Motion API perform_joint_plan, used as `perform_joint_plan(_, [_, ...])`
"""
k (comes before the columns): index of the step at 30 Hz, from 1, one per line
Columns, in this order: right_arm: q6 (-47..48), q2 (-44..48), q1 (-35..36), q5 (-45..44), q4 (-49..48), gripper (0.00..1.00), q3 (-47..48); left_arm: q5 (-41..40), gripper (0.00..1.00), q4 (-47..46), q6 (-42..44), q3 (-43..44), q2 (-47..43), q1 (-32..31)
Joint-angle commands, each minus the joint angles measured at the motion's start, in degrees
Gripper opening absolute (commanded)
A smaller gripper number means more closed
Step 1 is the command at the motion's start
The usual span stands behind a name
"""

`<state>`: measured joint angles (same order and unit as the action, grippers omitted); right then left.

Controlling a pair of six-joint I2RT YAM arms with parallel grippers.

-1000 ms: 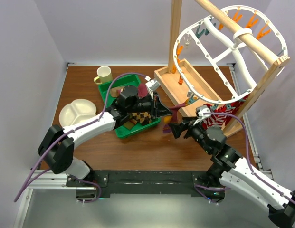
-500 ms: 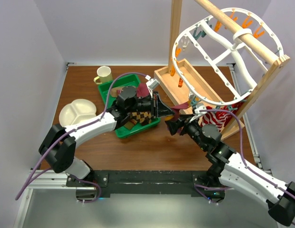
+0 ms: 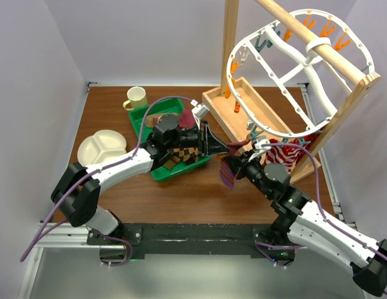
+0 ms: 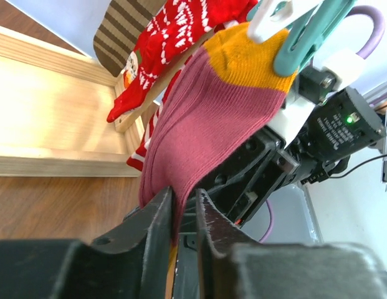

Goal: Remove the socks clipped to the hanger
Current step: Remove the sock from the hanger.

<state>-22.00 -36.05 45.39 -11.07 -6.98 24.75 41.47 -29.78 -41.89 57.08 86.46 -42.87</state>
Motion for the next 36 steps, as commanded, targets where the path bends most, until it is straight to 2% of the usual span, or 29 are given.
perform_joint_plan(1, [-0.1,-1.1,0.3,-1.7,3.3,0.00,3.1,-1.2,0.29,-2.0,1.1,3.5,-1.9,-0.2])
perform_joint_plan(8, [1.3,-5.6,0.7,-1.8,3.6,0.00,4.4,-4.4,0.33,4.3,7.5,8.5,-3.7,-0.7])
perform_joint_plan(12, [1.4,-6.5,0.8,-1.9,3.1,0.00,4.3,-12.3,0.33,12.5,16.7,15.1,-4.4,-4.0])
perform_joint_plan(20, [1.6,-6.6,0.9,-2.3,2.9,0.00,4.1,-19.5,0.34,19.4,24.0,23.1,-1.9,-8.4])
perform_joint_plan(26, [1.9,-6.1,0.9,-2.6,3.2,0.00,4.2,-25.5,0.34,24.0,27.1,27.6,0.6,-11.2])
perform_joint_plan(36, [1.9,-6.1,0.9,-2.8,2.9,0.00,4.2,-27.0,0.39,25.3,28.0,29.3,2.8,-12.7])
